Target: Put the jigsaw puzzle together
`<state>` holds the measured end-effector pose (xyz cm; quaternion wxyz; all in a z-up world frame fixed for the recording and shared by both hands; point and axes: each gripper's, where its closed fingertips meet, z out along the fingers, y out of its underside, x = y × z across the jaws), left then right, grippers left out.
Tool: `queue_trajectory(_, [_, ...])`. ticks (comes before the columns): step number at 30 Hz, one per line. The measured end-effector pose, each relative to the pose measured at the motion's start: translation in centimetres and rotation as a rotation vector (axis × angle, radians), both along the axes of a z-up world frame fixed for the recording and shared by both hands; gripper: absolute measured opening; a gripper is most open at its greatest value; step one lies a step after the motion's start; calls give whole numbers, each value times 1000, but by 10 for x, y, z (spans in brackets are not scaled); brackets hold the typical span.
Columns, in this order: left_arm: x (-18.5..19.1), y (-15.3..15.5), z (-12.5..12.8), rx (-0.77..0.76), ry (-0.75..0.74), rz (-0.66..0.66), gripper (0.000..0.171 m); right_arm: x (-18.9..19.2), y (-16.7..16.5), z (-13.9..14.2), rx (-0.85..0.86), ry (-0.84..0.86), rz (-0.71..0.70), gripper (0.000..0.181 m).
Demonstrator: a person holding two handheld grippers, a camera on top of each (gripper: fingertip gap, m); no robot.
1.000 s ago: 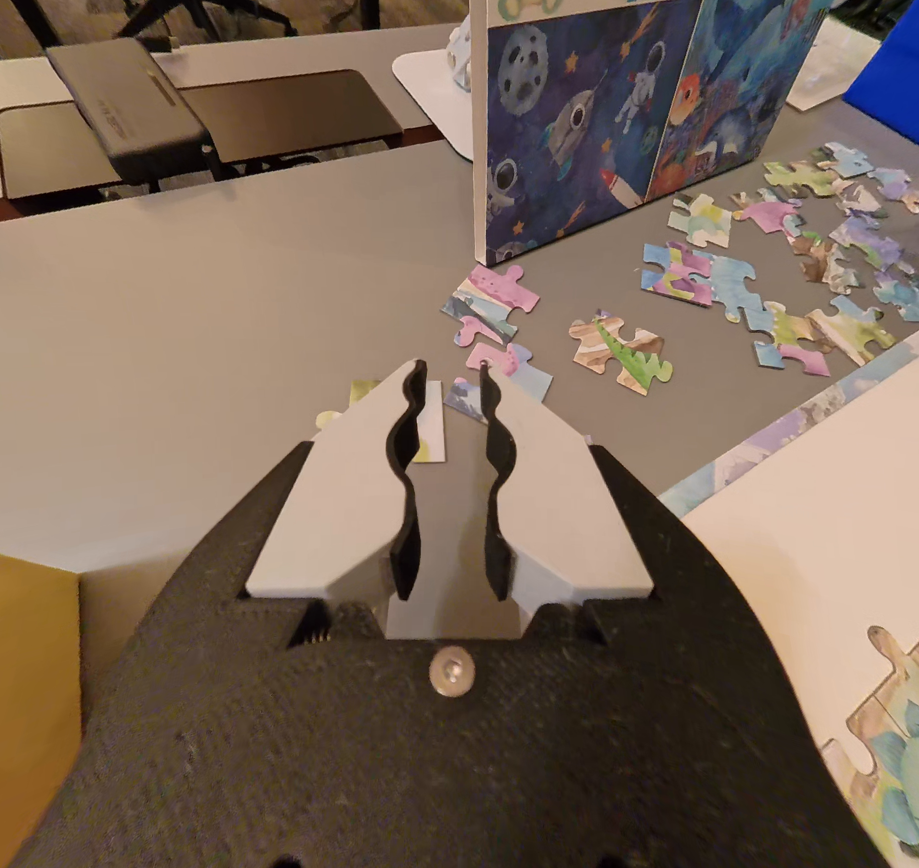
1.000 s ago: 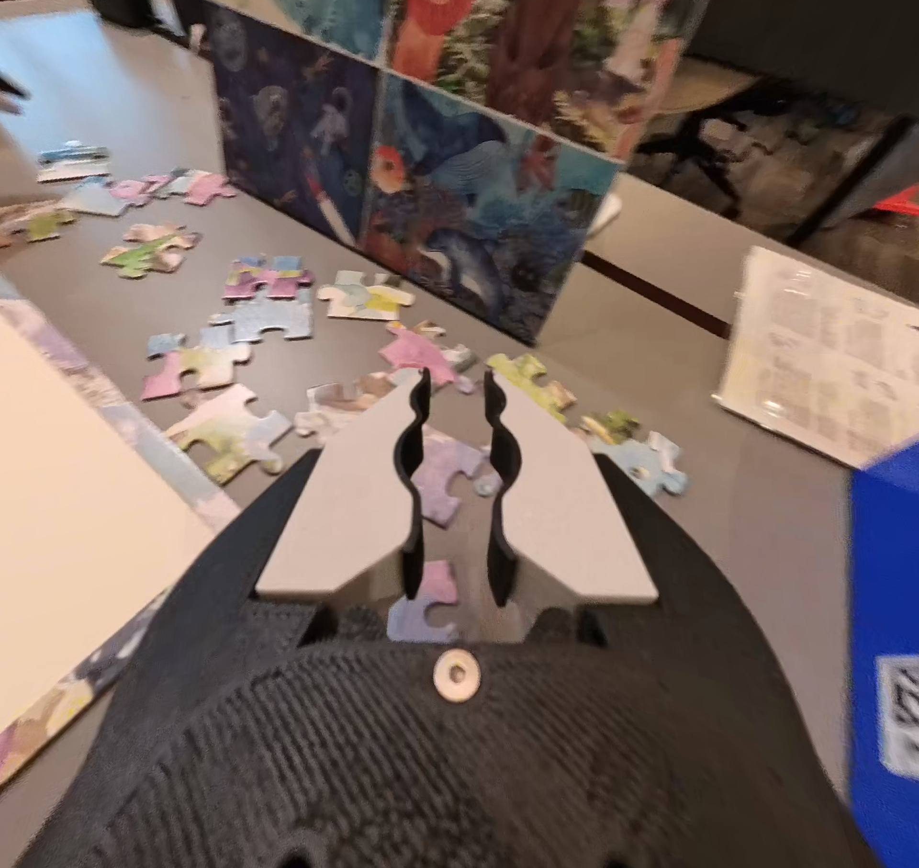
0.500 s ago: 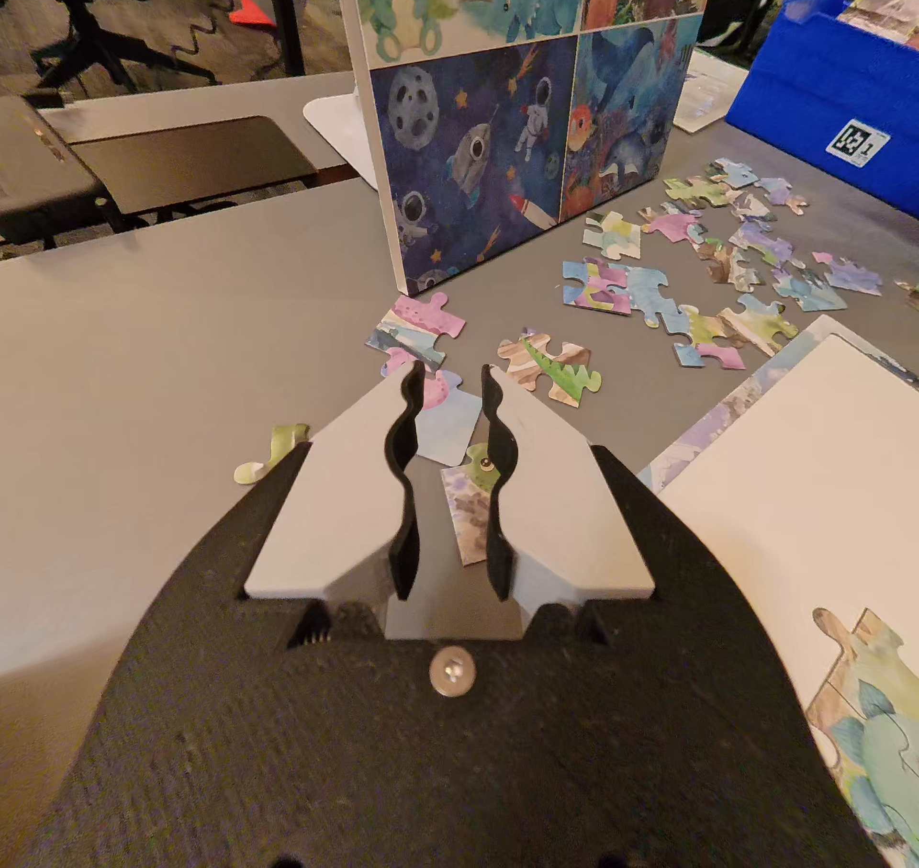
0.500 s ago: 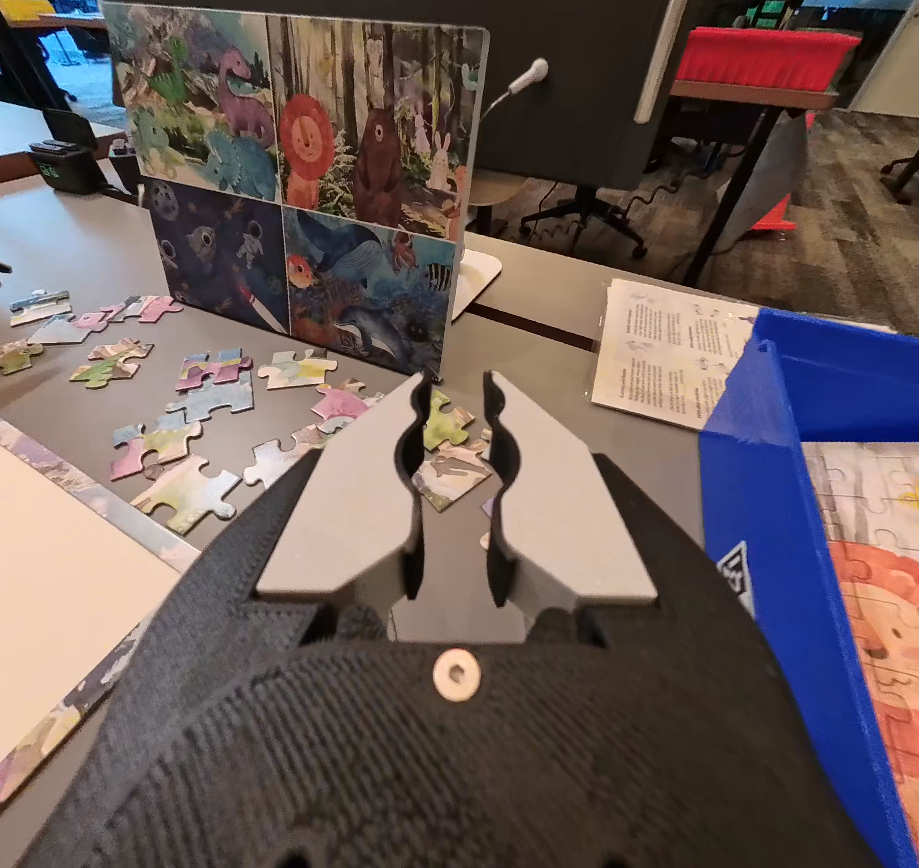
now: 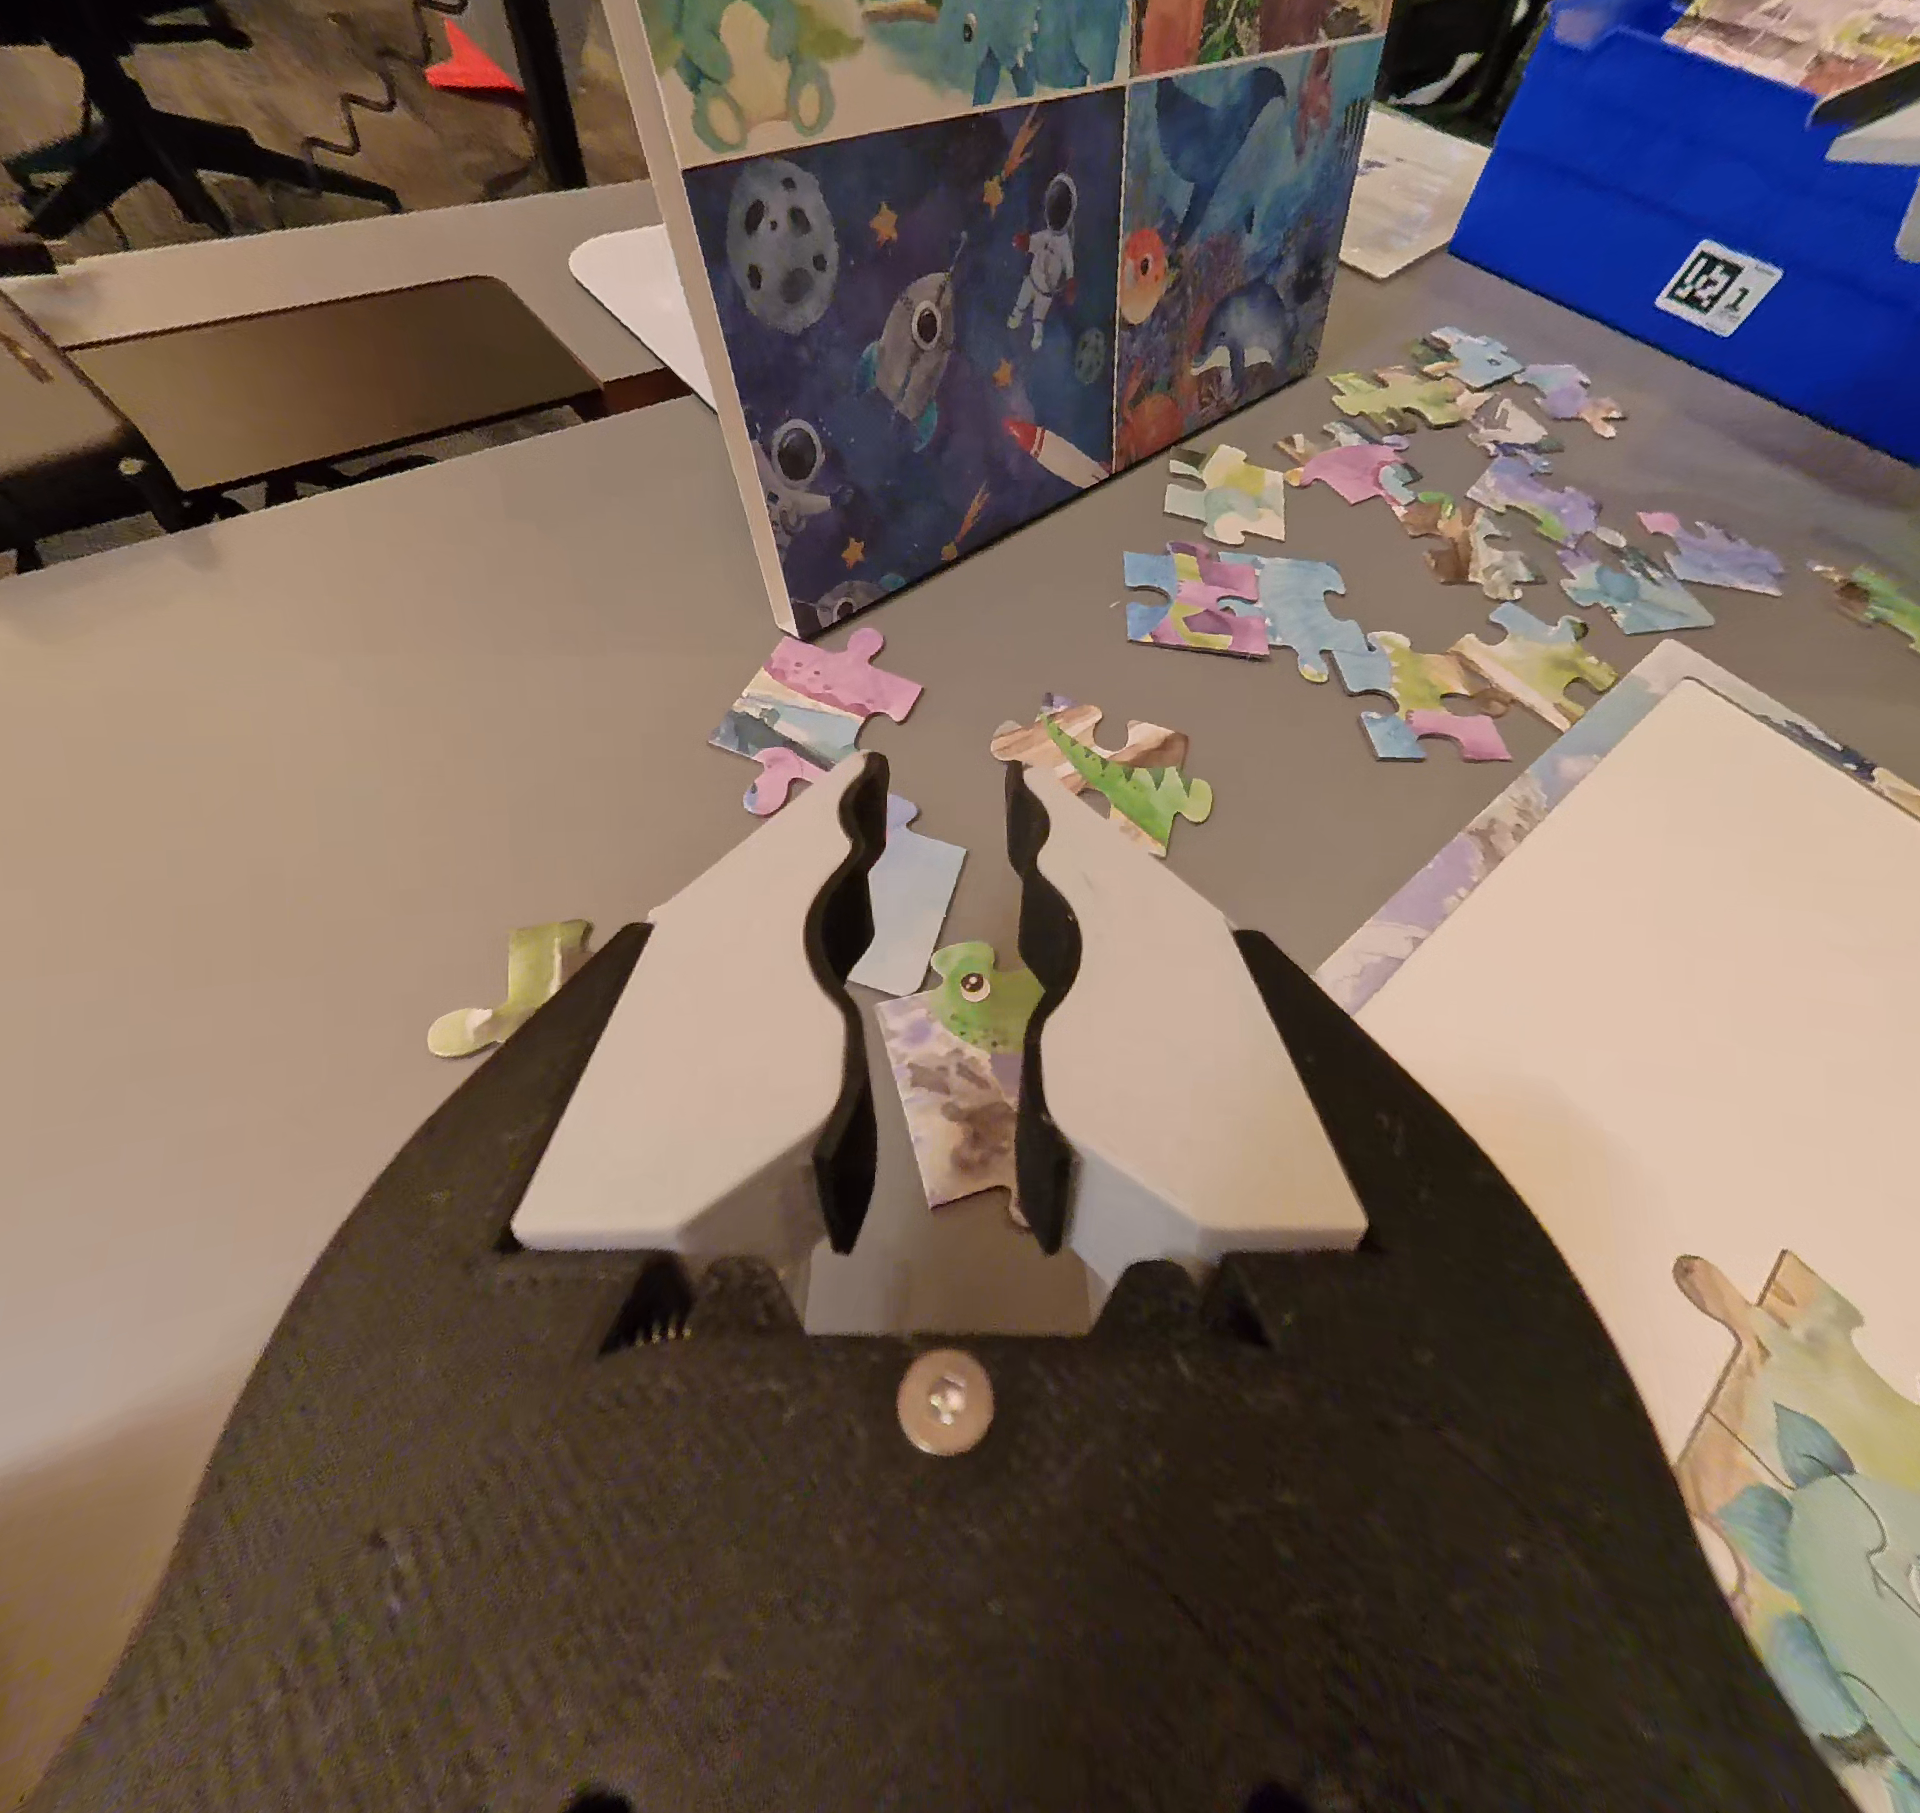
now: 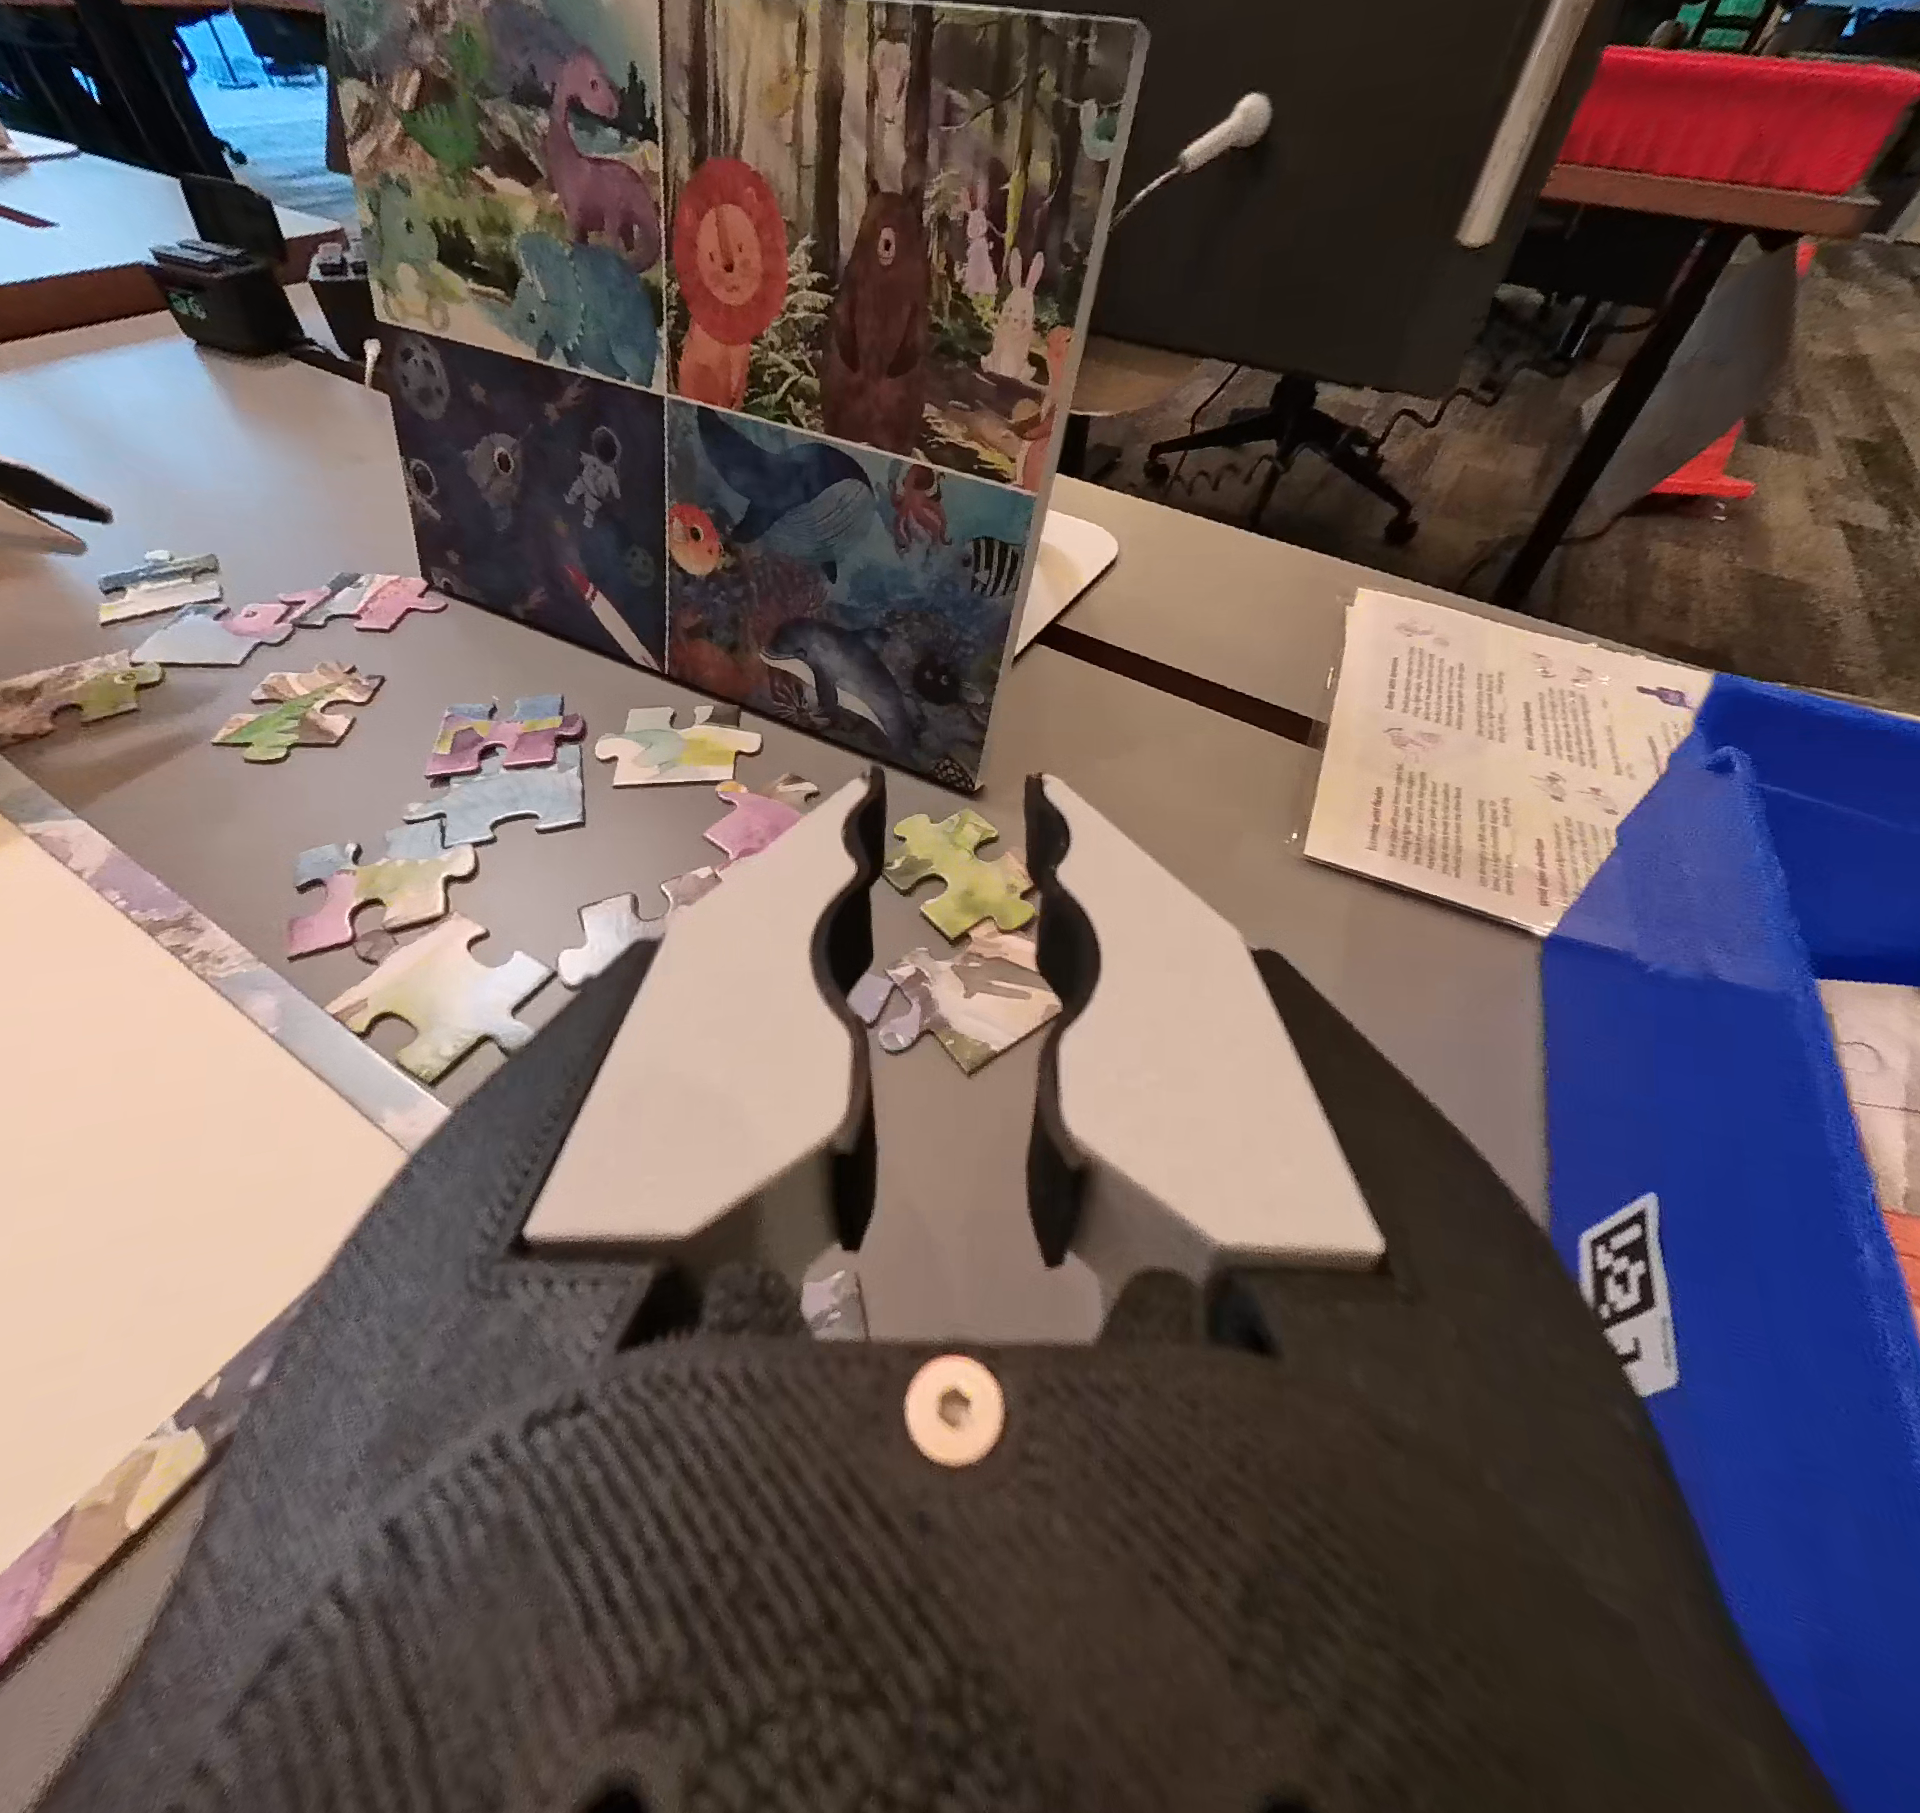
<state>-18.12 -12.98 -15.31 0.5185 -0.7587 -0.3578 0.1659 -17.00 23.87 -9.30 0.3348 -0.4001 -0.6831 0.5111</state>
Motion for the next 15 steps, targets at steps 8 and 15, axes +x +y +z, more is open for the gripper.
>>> queue_trajectory(8, [3, 5, 1, 21, -8, -17, 21, 10, -29, -19, -13, -110, 187, 38])
queue_trajectory(15, [1, 3, -4, -17, -6, -11, 21, 58, -76, -80, 220, -344, 536, 31])
